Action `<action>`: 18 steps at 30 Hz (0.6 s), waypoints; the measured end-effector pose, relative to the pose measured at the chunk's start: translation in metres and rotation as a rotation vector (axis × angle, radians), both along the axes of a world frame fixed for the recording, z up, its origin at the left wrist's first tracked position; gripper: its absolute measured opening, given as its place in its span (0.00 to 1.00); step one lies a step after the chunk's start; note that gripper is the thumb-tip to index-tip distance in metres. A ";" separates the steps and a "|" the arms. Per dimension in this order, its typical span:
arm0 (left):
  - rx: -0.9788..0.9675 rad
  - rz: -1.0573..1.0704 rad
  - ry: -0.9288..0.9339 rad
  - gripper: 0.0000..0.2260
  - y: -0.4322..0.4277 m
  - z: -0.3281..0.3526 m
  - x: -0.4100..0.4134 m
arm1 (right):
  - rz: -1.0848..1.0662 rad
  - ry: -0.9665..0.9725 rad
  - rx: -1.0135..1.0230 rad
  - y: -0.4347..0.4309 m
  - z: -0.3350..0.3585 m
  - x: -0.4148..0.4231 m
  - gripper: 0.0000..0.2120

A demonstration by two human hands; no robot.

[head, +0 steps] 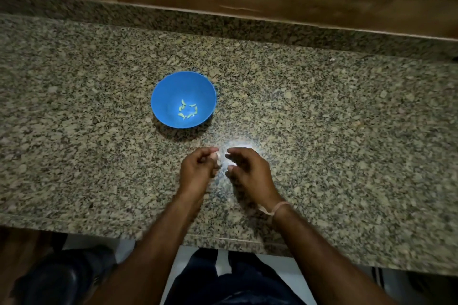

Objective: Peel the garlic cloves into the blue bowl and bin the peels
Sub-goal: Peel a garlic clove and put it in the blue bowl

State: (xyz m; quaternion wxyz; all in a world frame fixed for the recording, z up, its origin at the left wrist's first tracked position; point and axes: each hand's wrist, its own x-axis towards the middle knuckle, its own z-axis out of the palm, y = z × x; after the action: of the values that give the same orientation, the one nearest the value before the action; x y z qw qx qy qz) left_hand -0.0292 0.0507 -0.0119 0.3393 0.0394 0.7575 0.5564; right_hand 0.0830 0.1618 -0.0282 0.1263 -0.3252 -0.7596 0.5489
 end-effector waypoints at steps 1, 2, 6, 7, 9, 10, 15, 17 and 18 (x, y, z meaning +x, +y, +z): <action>0.143 0.087 -0.260 0.08 0.001 0.004 0.005 | -0.037 0.022 -0.152 0.002 0.005 0.002 0.17; 0.278 0.146 -0.456 0.09 0.001 0.008 0.010 | -0.056 0.055 -0.251 0.003 0.011 0.003 0.16; 0.524 0.217 -0.642 0.16 -0.001 0.016 0.028 | -0.038 0.193 -0.290 0.003 0.034 0.010 0.10; 0.535 0.211 -0.629 0.17 -0.001 0.018 0.032 | -0.041 0.217 -0.283 0.003 0.038 0.012 0.10; 0.523 0.176 -0.572 0.18 0.000 0.024 0.038 | -0.035 0.232 -0.246 0.002 0.044 0.016 0.09; 0.508 0.163 -0.532 0.18 0.000 0.027 0.041 | -0.022 0.234 -0.231 0.002 0.047 0.018 0.10; 0.395 0.148 -0.257 0.13 0.000 0.038 0.047 | 0.046 0.219 -0.088 0.008 0.057 0.024 0.09; 0.352 0.129 -0.173 0.12 0.000 0.041 0.049 | 0.084 0.205 -0.026 0.011 0.058 0.027 0.09; 0.339 0.118 -0.141 0.11 0.000 0.043 0.050 | 0.098 0.195 0.000 0.011 0.058 0.028 0.09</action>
State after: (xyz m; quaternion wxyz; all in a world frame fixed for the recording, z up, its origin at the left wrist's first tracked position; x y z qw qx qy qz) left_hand 0.0210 0.0502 0.0309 0.3470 0.0124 0.6280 0.6965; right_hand 0.1112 0.1731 0.0298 0.1725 -0.2328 -0.7589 0.5832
